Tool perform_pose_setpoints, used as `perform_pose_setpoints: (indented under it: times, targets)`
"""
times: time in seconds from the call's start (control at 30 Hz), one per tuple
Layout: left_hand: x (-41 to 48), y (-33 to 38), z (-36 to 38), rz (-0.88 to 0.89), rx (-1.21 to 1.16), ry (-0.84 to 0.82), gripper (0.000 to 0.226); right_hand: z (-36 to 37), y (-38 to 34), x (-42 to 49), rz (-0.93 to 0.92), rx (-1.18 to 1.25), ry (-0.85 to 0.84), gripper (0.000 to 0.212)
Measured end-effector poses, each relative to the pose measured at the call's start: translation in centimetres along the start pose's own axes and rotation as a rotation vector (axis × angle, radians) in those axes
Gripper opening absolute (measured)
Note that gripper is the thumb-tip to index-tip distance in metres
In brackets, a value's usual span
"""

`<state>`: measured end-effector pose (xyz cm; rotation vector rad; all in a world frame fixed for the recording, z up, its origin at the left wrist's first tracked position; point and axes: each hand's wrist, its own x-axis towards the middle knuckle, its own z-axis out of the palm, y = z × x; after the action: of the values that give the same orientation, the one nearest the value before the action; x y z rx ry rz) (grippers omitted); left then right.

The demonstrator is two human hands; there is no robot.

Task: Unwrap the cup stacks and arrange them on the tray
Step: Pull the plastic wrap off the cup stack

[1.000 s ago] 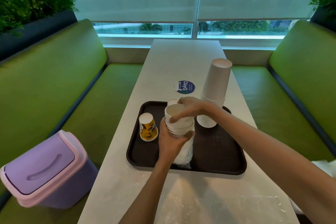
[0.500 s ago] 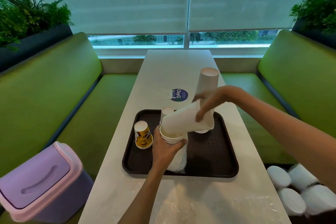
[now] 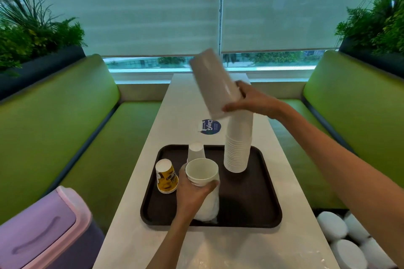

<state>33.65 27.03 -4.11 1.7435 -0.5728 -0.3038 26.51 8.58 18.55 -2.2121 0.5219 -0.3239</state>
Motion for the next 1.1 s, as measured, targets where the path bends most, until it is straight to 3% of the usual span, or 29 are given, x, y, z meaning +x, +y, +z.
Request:
perform_pose_setpoints:
  times: [0.1,0.23,0.37,0.67,0.77,0.87,0.93,1.03,1.1]
  targets:
    - [0.0,0.1,0.0,0.0,-0.001,-0.011,0.092,-0.2,1.3,1.6,-0.005,0.16,0.342,0.076]
    - [0.2,-0.1,-0.2,-0.007,-0.002,-0.016,0.092,0.3,4.4,2.7,0.068,0.165,0.541,0.087]
    - [0.4,-0.1,-0.2,-0.009,0.002,-0.008,0.093,0.9,6.9,3.0,0.117,0.167,0.578,0.088]
    - [0.2,-0.2,-0.2,0.006,0.021,0.002,0.096,2.7,10.0,2.9,0.186,0.163,0.44,0.099]
    - [0.1,-0.1,-0.2,0.008,0.013,-0.009,0.096,2.8,9.7,2.7,0.209,0.157,0.61,0.116]
    - [0.0,0.0,-0.2,0.008,-0.005,-0.018,0.096,3.1,7.9,1.8,-0.038,0.027,0.924,0.102]
    - [-0.2,-0.1,-0.2,0.01,-0.01,-0.02,0.096,4.1,6.5,1.0,-0.307,-0.061,1.003,0.081]
    - [-0.4,-0.1,-0.1,0.003,-0.021,-0.023,0.098,6.5,5.3,0.0,-0.547,-0.185,0.742,0.06]
    - [-0.6,-0.1,-0.1,-0.01,-0.031,-0.033,0.1,8.3,5.1,-0.5,-0.445,-0.184,0.375,0.06]
